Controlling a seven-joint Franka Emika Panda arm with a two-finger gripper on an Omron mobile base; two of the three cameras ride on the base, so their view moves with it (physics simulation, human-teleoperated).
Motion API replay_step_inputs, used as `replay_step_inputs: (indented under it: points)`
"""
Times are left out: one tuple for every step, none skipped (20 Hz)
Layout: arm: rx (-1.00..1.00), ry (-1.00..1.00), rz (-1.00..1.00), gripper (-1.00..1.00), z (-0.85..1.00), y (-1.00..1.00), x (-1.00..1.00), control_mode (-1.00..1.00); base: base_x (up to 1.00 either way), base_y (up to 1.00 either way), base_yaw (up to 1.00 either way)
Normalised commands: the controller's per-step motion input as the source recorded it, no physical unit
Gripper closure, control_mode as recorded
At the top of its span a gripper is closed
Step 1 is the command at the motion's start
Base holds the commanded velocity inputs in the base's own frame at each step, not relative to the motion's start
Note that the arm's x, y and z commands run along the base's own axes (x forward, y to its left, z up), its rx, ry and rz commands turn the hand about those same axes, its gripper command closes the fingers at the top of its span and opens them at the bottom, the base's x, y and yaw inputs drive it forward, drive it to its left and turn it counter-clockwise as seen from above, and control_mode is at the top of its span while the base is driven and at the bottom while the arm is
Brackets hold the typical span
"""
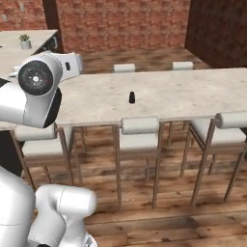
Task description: The dining table condiment station is running low on shaker. Refill the condiment station by opening the cabinet and taking the shaker from the cabinet and placing it on the dining table.
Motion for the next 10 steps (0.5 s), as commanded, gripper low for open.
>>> replay_step_inputs:
  points:
    - [0.00, 0.00, 0.00, 1.00, 0.00, 0.00, 0.00, 1.00, 0.72, -1.00, 0.36]
    - [0.00, 0.00, 0.00, 1.00, 0.00, 0.00, 0.00, 1.00, 0.72, -1.00, 0.36]
    - [0.00, 0.00, 0.00, 1.00, 0.00, 0.00, 0.00, 1.00, 0.72, -1.00, 0.35]
    - [0.00, 0.00, 0.00, 1.00, 0.00, 0.00, 0.00, 1.00, 0.77, -1.00, 0.35]
    - [0.00, 0.00, 0.00, 1.00, 0.00, 0.00, 0.00, 1.00, 0.87, -0.97, 0.35]
    - [0.00, 0.00, 0.00, 1.00, 0.00, 0.00, 0.00, 1.00, 0.94, -0.94, 0.35]
    - [0.00, 0.00, 0.00, 1.00, 0.00, 0.00, 0.00, 1.00, 0.97, -0.91, 0.35]
    - [0.00, 0.00, 0.00, 1.00, 0.00, 0.00, 0.00, 1.00, 1.00, -0.91, 0.36]
    - [0.00, 0.00, 0.00, 1.00, 0.00, 0.00, 0.00, 1.00, 1.00, -0.88, 0.36]
    - [0.00, 0.00, 0.00, 1.00, 0.00, 0.00, 0.00, 1.00, 1.00, -0.85, 0.36]
